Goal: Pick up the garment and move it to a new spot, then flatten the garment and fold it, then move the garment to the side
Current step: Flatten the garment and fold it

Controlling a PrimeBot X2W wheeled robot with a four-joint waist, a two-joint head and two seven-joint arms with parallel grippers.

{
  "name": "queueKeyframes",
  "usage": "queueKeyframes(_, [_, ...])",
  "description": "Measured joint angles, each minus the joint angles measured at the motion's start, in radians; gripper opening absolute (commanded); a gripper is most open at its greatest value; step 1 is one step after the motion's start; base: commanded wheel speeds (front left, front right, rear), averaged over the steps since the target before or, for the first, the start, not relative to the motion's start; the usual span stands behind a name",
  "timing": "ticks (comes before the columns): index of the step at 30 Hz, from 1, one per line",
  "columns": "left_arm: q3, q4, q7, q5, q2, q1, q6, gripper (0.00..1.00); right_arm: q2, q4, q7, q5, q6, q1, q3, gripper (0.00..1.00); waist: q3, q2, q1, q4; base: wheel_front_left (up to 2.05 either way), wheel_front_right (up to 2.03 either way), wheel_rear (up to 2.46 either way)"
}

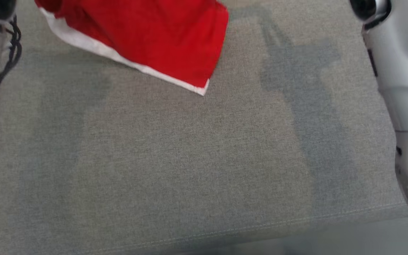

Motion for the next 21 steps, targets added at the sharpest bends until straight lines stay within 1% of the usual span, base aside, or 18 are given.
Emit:
queueKeyframes(4, [0.078, -0.024, 0.013, -0.1, -0.008, -0.117, -0.002, 0.0, -0.001, 0.067, -0.041, -0.046, 0.0, -0.165, -0.007, 0.0, 0.085, 0.0, 0.0001, -0.009, 0.0, 0.0, 0.0])
queueKeyframes(8, [0.109, -0.03, -0.001, -0.11, 0.004, -0.193, -0.004, 0.0, 0.001, 0.118, -0.152, -0.126, 0.001, -0.299, -0.064, 0.0, 0.159, 0.0, 0.0001, -0.018, 0.0, 0.0, 0.0])
queueKeyframes(9, [0.128, -0.031, -0.016, -0.11, 0.004, -0.215, -0.005, 0.0, 0.002, 0.142, -0.21, -0.178, 0.001, -0.351, -0.1, 0.0, 0.189, 0.0, 0.0002, -0.022, 0.0, 0.0, 0.0])
queueKeyframes(11, [0.142, -0.044, -0.031, -0.099, 0.002, -0.238, -0.005, 0.0, 0.008, 0.153, -0.264, -0.233, 0.001, -0.4, -0.126, 0.0, 0.213, 0.0, 0.0001, -0.026, 0.0, 0.0, 0.0])
queueKeyframes(14, [0.177, -0.072, -0.043, -0.09, -0.009, -0.249, -0.006, 0.0, 0.01, 0.151, -0.323, -0.305, 0.001, -0.449, -0.159, 0.0, 0.241, 0.0, 0.0001, -0.03, 0.0, 0.0, 0.0])
queueKeyframes(17, [0.204, -0.112, -0.047, -0.077, -0.029, -0.237, -0.006, 0.0, 0.01, 0.14, -0.346, -0.349, 0.002, -0.472, -0.182, 0.0, 0.263, 0.0, 0.0, -0.031, 0.0, 0.0, 0.0])
queueKeyframes(19, [0.209, -0.137, -0.049, -0.042, -0.038, -0.186, -0.006, 0.0, 0.01, 0.15, -0.35, -0.358, 0.001, -0.455, -0.176, 0.0, 0.274, 0.0, 0.0, -0.029, 0.0, 0.0, 0.0])
queueKeyframes(21, [0.194, -0.148, -0.049, -0.029, -0.049, -0.109, -0.006, 0.0, 0.01, 0.168, -0.352, -0.365, 0.001, -0.414, -0.144, 0.0, 0.278, 0.0, 0.0, -0.024, 0.0, 0.0, 0.0])
